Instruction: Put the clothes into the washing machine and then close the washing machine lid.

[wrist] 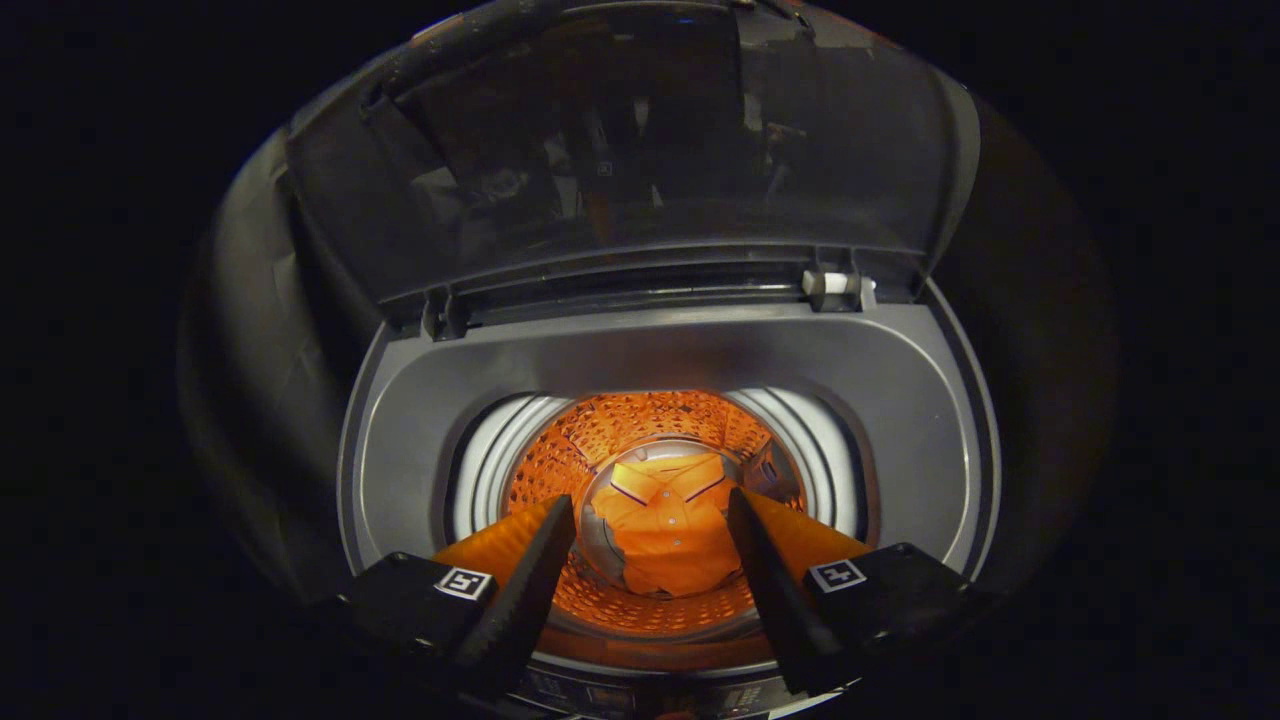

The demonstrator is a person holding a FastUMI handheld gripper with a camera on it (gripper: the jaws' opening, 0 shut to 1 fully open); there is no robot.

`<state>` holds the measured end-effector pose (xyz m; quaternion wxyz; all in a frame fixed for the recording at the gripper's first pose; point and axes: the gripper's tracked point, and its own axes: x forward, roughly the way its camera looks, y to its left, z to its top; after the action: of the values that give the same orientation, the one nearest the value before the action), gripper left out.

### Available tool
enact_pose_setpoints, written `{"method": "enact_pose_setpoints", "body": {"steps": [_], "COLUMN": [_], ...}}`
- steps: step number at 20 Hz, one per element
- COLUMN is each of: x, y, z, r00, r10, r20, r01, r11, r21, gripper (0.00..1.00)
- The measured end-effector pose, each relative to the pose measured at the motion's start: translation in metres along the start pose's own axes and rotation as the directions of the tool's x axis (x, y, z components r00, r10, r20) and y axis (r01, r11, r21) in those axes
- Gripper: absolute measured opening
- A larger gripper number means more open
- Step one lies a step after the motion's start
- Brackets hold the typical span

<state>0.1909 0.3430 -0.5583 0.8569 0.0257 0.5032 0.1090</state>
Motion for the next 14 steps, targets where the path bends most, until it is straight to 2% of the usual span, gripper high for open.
{"method": "enact_pose_setpoints", "body": {"steps": [7,14], "x": [-0.06,-0.112], "y": [0.012,0.036], "z": [0.066,0.143], "r00": [0.98,0.924], "r10": [0.018,0.056], "r20": [0.196,0.378], "r01": [-0.007,-0.023], "r11": [0.998,0.995], "r21": [-0.06,-0.092], "gripper": [0.99,0.99]}}
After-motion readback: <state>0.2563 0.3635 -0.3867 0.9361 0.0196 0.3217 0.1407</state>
